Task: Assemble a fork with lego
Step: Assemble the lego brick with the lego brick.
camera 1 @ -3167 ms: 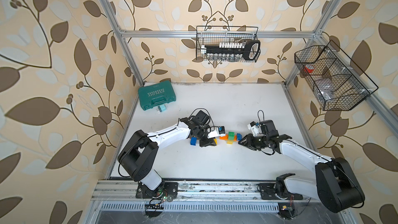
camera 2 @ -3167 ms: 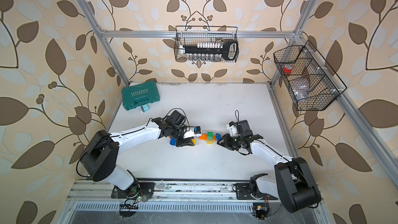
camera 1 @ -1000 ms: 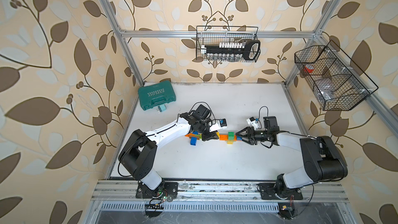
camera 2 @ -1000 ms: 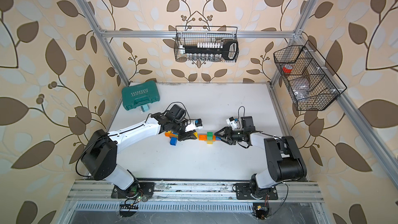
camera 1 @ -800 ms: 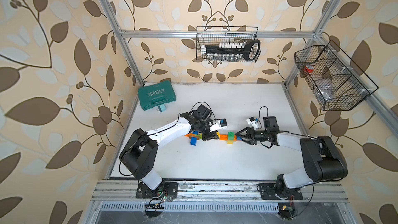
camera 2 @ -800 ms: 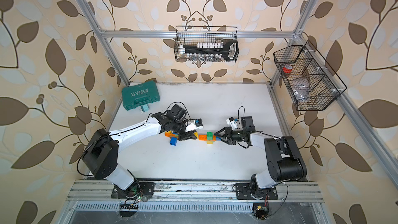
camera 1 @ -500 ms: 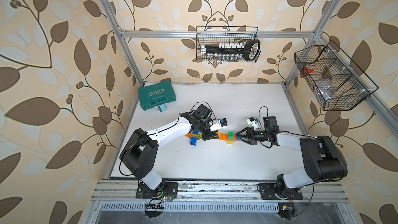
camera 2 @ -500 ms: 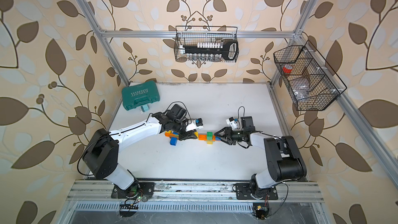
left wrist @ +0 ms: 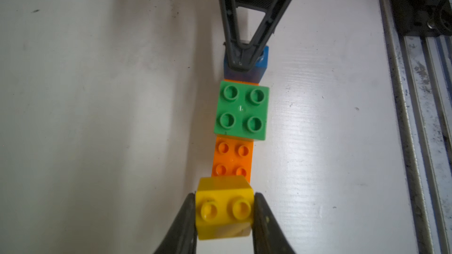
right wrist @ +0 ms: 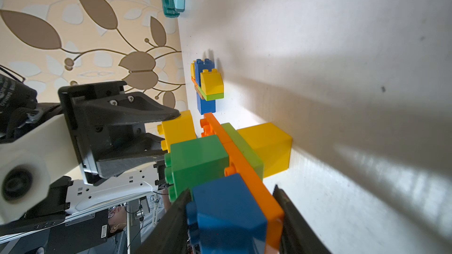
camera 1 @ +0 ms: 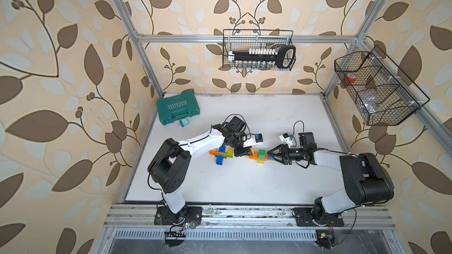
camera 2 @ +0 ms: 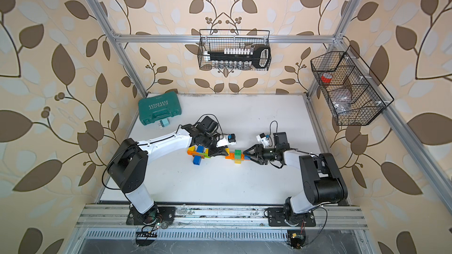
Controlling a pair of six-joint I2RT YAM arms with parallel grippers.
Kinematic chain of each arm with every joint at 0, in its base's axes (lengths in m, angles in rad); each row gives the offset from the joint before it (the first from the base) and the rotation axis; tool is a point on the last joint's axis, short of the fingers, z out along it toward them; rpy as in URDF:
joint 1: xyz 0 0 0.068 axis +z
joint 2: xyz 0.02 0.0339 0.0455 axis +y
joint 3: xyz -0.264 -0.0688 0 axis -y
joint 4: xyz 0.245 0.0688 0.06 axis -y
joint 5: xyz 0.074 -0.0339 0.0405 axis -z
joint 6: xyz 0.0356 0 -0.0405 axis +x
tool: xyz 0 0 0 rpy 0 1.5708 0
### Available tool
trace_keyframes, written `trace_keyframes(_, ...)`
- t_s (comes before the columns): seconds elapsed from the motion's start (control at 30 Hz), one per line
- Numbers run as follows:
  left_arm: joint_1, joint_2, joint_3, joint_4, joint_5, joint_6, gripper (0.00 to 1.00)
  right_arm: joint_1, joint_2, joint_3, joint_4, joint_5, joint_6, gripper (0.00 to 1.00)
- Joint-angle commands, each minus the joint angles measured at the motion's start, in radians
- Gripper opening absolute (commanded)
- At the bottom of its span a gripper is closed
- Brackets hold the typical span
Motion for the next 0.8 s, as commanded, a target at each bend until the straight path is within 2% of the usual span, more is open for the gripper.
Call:
trace_keyframes(0.0,-0.013,0.017,0.044,-0.068,0.062,0.096,0.28,0.005,0.021,-0.007,-0.016,0.0,-0.021,0.54)
trace_keyframes(0.13,-0.013,0.039,0.068,-0.119,0.058,0.165,0.28,0.004,0.018,-0.006,-0.028,0.002,-0.03,0.54)
trace_keyframes(0.37,-0.011,0.089,0.125,-0.162,0.047,0.21,0.27,0.005,0.024,-0.006,-0.029,0.0,-0.034,0.54)
trace_keyframes(0.77,-0.004,0.126,0.143,-0.188,0.008,0.196,0.23,0.004,0.038,-0.006,-0.032,0.005,-0.042,0.54)
